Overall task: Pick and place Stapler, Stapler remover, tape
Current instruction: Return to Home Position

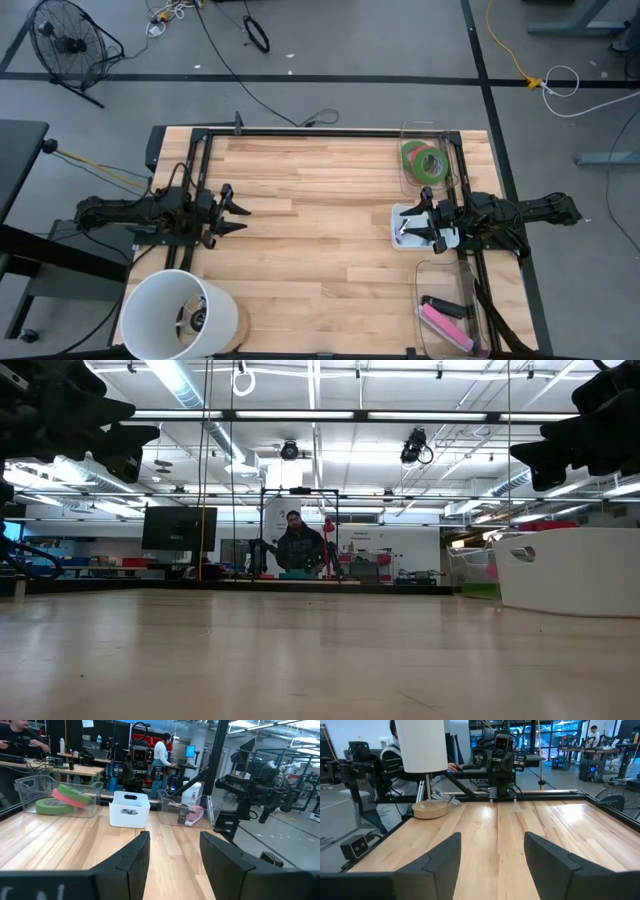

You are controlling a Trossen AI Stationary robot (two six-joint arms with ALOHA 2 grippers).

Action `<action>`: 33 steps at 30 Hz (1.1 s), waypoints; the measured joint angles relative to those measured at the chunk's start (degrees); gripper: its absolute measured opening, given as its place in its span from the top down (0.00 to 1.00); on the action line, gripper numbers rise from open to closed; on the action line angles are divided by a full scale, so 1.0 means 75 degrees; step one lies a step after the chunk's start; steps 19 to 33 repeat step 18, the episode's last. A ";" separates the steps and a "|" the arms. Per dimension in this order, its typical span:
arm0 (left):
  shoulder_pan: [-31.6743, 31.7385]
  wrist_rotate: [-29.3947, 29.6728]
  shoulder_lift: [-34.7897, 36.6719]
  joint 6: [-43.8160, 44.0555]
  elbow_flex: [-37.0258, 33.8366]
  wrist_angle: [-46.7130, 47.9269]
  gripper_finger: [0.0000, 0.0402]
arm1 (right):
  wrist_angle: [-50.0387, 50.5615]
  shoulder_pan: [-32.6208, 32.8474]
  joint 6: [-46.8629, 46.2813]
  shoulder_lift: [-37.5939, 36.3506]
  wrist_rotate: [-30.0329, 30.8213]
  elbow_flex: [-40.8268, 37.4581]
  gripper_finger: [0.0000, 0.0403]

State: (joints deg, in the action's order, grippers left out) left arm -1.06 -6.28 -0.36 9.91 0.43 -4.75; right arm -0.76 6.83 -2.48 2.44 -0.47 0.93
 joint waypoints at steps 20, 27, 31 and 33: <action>0.0000 -0.0001 0.0000 -0.0002 0.0000 0.0000 0.56 | -0.0002 0.0002 -0.0001 0.0000 0.0000 0.0000 0.46; 0.0000 -0.0001 0.0000 -0.0002 0.0000 0.0000 0.56 | -0.0002 0.0002 -0.0001 0.0000 0.0000 0.0000 0.46; 0.0000 -0.0001 0.0000 -0.0002 0.0000 0.0000 0.56 | -0.0002 0.0002 -0.0001 0.0000 0.0000 0.0000 0.46; 0.0000 -0.0001 0.0000 -0.0002 0.0000 0.0000 0.56 | -0.0002 0.0002 -0.0001 0.0000 0.0000 0.0000 0.46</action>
